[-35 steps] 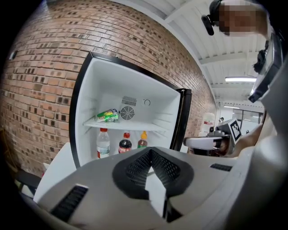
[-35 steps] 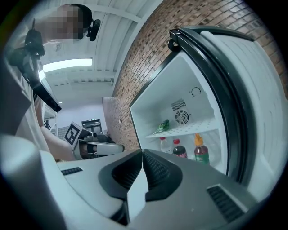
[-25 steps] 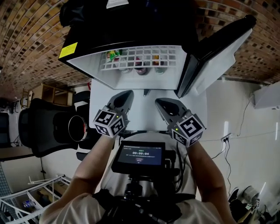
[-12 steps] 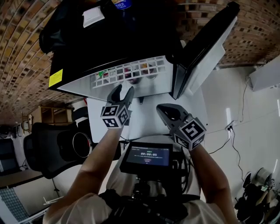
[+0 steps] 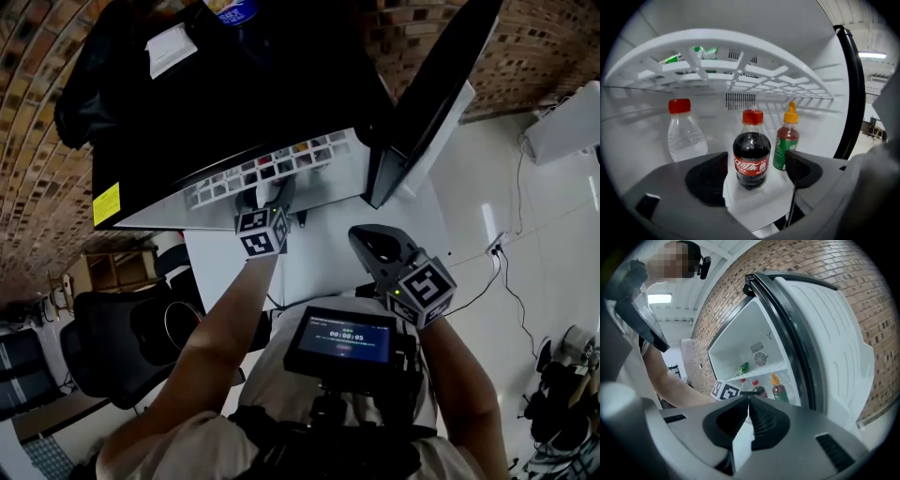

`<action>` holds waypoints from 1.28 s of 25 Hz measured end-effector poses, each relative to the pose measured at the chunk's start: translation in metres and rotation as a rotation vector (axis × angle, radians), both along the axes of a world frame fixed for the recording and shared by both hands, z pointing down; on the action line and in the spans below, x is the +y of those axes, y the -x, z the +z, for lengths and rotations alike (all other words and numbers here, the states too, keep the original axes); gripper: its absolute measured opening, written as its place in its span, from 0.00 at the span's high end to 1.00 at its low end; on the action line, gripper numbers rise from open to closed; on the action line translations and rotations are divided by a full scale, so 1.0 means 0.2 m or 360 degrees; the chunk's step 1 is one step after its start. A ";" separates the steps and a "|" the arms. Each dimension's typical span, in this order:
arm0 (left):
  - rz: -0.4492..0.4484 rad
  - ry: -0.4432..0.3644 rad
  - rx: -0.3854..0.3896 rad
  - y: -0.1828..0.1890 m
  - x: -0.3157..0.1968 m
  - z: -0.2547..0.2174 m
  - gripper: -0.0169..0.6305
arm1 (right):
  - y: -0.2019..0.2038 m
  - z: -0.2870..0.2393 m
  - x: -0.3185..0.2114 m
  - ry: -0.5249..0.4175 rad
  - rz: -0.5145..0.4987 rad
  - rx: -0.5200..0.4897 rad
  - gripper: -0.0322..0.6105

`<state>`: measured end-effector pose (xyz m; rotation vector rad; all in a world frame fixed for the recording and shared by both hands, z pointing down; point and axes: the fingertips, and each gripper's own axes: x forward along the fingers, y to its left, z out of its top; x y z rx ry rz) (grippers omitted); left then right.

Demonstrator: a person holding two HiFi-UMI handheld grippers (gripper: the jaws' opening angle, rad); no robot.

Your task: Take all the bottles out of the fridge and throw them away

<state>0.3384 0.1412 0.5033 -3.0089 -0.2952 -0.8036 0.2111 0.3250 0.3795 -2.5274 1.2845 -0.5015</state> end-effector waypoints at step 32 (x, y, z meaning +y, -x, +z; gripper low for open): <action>0.0358 0.0026 0.0144 0.61 0.06 -0.28 0.48 | 0.14 -0.07 -0.20 -0.0073 -0.0252 0.0041 0.95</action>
